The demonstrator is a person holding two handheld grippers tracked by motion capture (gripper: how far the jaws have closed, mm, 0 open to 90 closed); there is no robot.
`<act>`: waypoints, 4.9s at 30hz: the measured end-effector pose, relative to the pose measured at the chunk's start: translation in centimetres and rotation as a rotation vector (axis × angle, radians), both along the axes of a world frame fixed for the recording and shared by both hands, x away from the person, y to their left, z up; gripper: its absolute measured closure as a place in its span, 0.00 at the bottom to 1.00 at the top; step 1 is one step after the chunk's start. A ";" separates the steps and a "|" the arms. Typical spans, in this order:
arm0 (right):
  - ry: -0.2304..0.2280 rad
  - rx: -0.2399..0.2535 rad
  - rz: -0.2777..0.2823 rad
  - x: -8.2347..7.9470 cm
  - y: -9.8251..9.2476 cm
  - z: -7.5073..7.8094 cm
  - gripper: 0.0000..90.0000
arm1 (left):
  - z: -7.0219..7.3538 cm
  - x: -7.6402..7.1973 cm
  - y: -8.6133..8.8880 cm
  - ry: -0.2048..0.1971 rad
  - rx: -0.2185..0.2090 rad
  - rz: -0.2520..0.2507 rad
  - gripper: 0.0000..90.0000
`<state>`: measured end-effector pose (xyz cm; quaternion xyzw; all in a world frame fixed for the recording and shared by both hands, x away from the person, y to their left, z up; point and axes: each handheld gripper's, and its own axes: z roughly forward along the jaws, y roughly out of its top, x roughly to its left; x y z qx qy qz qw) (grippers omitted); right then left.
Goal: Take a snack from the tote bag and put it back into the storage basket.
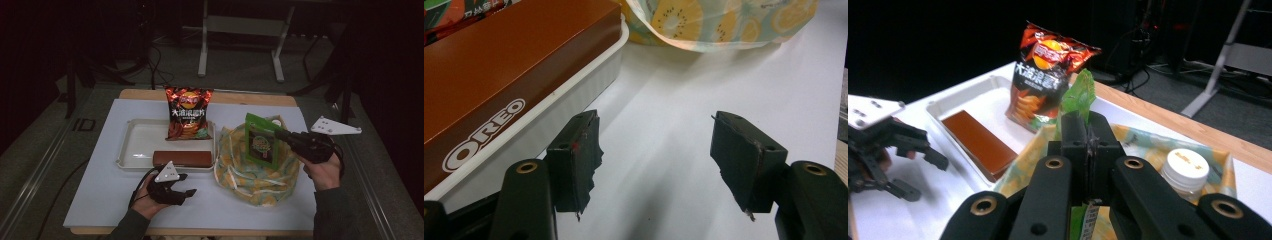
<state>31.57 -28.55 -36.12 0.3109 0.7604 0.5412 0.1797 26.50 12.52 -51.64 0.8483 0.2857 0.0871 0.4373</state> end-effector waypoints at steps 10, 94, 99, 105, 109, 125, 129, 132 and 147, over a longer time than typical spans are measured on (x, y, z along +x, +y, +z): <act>-0.008 0.042 0.043 -0.3 0.3 1.0 0.99 | -0.1 0.1 0.0 0.001 0.007 0.000 0.40; -0.034 0.012 0.269 2.9 13.3 2.1 0.99 | -0.3 0.3 -0.2 0.007 0.012 -0.012 0.40; -0.025 0.017 0.275 3.9 14.7 1.8 0.99 | -0.2 0.2 -0.1 0.006 0.011 -0.014 0.40; -0.014 0.021 0.274 5.2 16.2 1.2 0.99 | -0.3 0.2 -0.2 0.006 0.014 -0.016 0.40; 0.003 0.034 0.267 6.1 17.0 0.7 0.99 | -0.3 0.2 -0.2 0.006 0.016 -0.017 0.40; 0.057 0.036 0.217 8.7 20.4 -1.4 0.99 | -0.3 0.1 -0.1 0.005 0.016 -0.017 0.40; 0.062 0.003 0.192 9.2 21.5 -2.3 0.99 | -0.4 0.1 0.0 0.005 0.015 -0.018 0.40; 0.075 -0.015 0.169 9.6 22.1 -3.0 0.99 | -0.3 0.1 0.0 0.004 0.017 -0.019 0.40; 0.009 -0.232 0.060 9.7 24.5 -4.5 0.96 | -0.3 0.0 0.0 0.002 0.019 -0.021 0.40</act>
